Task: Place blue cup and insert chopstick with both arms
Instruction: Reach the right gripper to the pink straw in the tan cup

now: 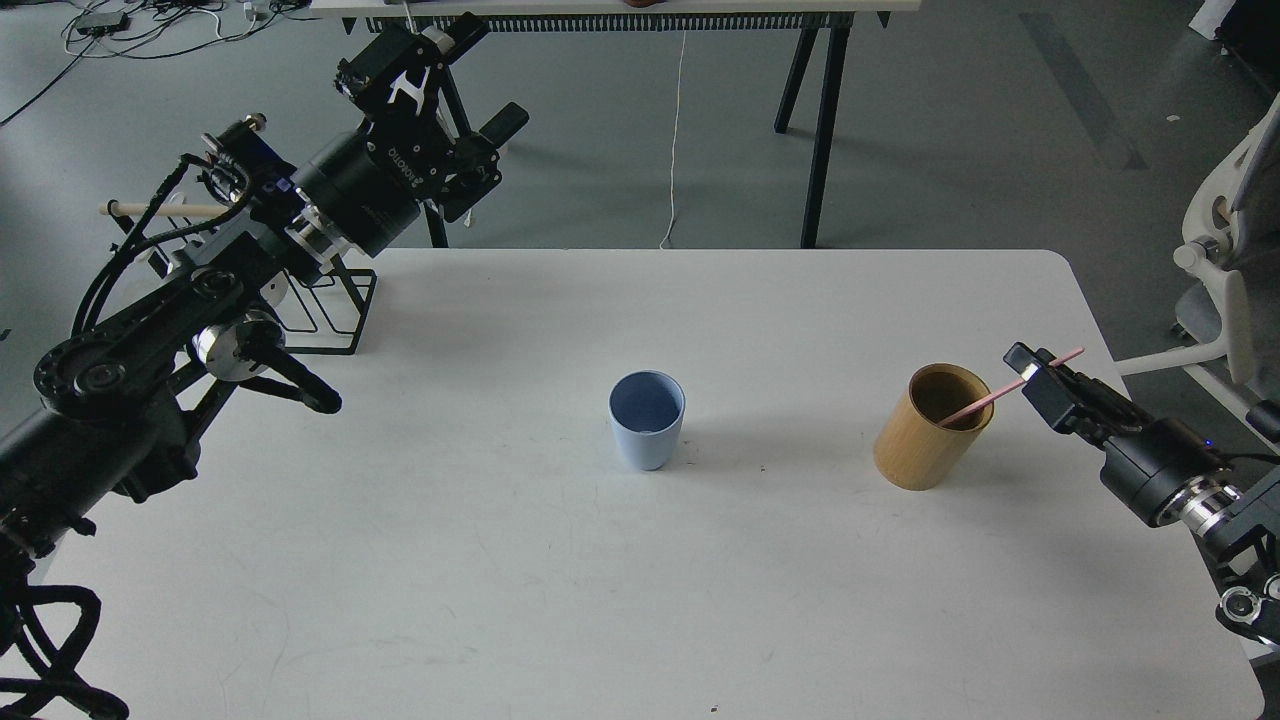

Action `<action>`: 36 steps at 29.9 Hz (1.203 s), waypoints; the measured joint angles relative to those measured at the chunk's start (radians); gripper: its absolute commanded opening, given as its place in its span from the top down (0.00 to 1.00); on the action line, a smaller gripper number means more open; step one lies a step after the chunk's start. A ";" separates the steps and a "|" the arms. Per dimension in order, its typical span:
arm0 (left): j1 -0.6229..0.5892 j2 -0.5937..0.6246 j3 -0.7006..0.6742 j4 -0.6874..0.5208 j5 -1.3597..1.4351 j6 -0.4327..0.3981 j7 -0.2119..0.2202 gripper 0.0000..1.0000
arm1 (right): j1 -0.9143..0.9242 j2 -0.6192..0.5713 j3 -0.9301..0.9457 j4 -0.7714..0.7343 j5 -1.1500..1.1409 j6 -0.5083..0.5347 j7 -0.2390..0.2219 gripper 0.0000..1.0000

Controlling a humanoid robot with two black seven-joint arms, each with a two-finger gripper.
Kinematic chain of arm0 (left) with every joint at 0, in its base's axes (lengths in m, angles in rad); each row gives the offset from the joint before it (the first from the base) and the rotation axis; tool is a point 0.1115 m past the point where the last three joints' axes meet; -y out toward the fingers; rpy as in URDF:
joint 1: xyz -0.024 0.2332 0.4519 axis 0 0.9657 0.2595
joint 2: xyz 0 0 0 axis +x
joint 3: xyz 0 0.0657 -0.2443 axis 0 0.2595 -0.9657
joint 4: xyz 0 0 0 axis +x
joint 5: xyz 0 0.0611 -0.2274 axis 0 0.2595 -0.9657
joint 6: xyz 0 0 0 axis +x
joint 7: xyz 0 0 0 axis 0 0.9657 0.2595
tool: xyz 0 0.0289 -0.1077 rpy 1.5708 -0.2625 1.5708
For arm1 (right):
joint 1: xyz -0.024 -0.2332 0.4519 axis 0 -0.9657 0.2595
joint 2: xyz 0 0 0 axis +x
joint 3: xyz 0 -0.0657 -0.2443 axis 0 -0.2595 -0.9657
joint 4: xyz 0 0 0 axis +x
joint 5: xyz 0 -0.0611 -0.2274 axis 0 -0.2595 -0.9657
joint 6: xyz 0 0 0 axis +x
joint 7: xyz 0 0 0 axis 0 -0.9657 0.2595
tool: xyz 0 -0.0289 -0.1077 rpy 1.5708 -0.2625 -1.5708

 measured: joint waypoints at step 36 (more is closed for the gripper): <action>0.006 -0.002 -0.008 0.000 -0.002 0.000 0.000 0.08 | -0.021 0.001 -0.001 0.007 0.002 0.000 0.000 0.96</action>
